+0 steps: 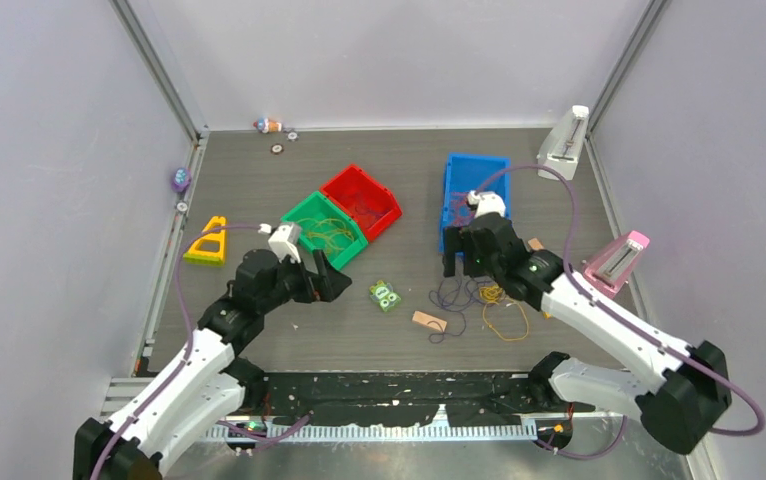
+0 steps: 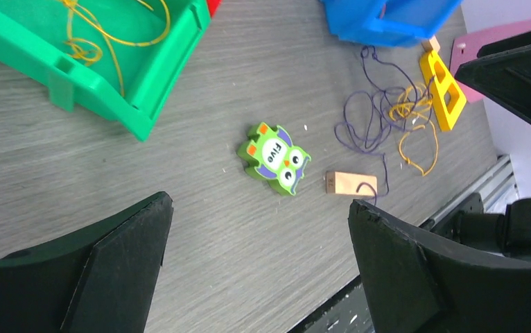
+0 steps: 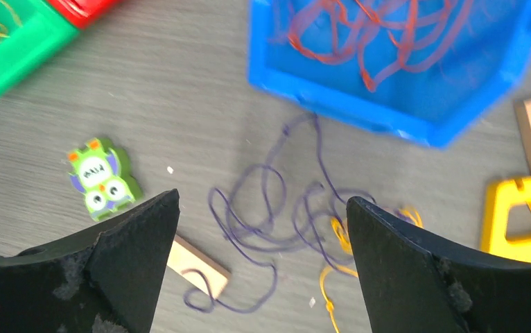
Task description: Untangle the cables
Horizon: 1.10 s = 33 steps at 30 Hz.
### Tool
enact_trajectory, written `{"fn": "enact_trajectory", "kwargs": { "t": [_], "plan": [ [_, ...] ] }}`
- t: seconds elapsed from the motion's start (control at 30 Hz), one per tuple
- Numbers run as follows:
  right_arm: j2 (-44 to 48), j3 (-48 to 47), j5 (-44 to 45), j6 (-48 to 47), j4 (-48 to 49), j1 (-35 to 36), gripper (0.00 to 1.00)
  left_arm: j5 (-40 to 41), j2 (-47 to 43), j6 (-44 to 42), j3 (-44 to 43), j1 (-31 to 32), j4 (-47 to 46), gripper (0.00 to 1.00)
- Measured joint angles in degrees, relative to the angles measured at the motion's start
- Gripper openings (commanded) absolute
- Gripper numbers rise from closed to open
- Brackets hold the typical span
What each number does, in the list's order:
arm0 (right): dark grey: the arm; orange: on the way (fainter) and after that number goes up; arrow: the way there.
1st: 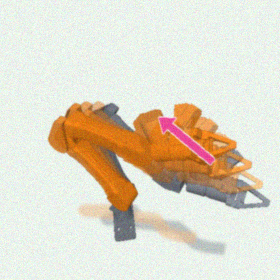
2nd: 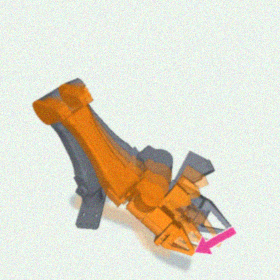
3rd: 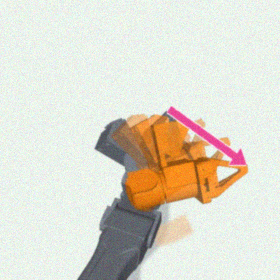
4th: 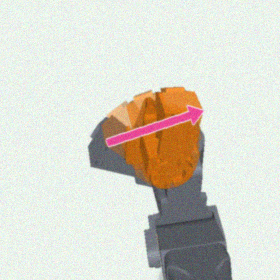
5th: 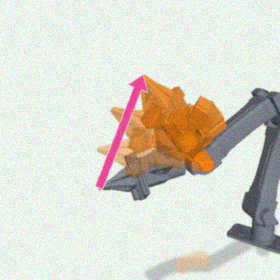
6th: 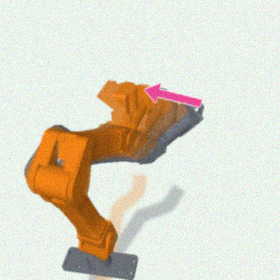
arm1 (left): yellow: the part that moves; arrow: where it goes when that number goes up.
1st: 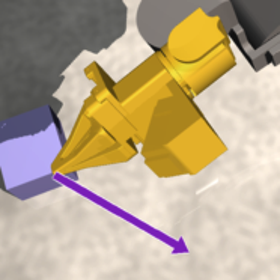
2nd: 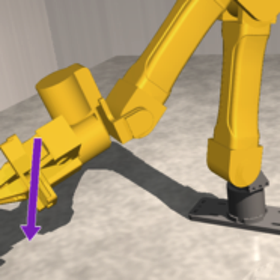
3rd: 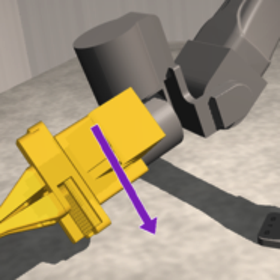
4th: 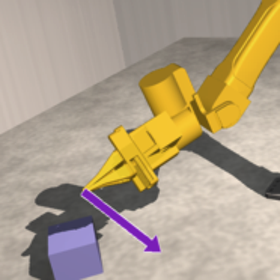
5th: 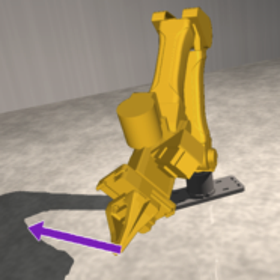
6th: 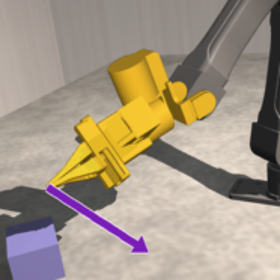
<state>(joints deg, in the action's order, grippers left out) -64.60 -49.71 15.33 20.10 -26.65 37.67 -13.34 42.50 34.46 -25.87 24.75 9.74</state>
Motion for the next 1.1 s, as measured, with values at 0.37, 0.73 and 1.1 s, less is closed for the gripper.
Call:
{"fn": "enact_trajectory", "kwargs": {
  "t": [0.37,0.73,1.1],
  "plan": [
    [16.50,11.61,6.38,13.75,-12.85,-0.09,0.98,5.22,-2.21,0.04,1.95,10.86,1.22,0.99],
    [24.81,22.27,6.93,24.59,-15.37,-0.28,0.95,6.03,-1.73,-1.95,3.61,19.61,-4.37,0.98],
    [11.85,23.34,9.33,22.93,-4.83,-8.22,0.75,4.74,0.02,-3.58,3.61,20.63,-6.25,0.97]
  ]
}}
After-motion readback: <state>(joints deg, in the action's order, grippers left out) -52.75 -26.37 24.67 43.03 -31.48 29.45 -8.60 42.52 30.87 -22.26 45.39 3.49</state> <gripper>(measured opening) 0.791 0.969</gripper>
